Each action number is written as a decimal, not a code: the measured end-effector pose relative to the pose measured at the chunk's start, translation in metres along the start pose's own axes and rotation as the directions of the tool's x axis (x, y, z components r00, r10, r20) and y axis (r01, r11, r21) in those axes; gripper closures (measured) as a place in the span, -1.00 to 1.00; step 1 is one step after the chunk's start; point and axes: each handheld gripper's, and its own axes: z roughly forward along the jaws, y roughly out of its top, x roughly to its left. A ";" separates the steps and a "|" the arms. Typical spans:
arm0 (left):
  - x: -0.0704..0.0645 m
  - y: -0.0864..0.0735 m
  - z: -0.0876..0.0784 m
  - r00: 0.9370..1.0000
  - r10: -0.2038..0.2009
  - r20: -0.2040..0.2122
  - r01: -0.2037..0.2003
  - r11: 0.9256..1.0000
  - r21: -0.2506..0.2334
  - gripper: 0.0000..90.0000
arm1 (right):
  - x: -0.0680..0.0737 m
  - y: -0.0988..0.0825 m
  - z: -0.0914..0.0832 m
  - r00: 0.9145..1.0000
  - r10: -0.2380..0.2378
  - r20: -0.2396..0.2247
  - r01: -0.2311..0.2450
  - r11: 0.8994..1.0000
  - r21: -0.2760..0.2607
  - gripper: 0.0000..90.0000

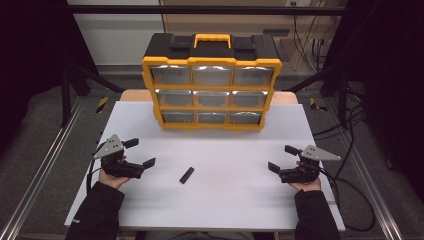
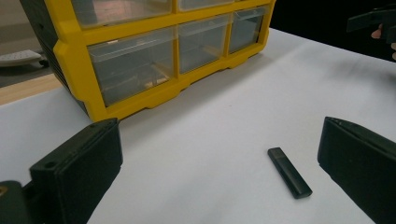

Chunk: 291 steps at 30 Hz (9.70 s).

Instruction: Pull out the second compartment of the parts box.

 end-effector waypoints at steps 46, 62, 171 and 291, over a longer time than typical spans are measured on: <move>-0.020 0.066 0.028 0.984 0.180 -0.003 -0.179 0.983 0.026 -1.00 | 0.001 -0.001 0.004 1.000 -0.005 -0.009 0.005 1.000 0.027 -0.99; -0.031 0.083 0.045 0.973 0.229 0.006 -0.229 0.971 0.061 -1.00 | 0.001 -0.001 0.003 1.000 -0.006 -0.010 0.007 1.000 0.026 -0.99; -0.074 0.180 0.104 0.754 0.653 -0.070 -0.640 0.755 0.142 -0.98 | 0.001 -0.001 0.003 1.000 -0.004 -0.019 0.004 1.000 0.025 -1.00; -0.067 0.204 0.176 0.189 0.947 -0.258 -0.872 0.283 0.401 -0.31 | 0.002 -0.002 0.004 1.000 -0.002 -0.024 0.003 1.000 0.027 -1.00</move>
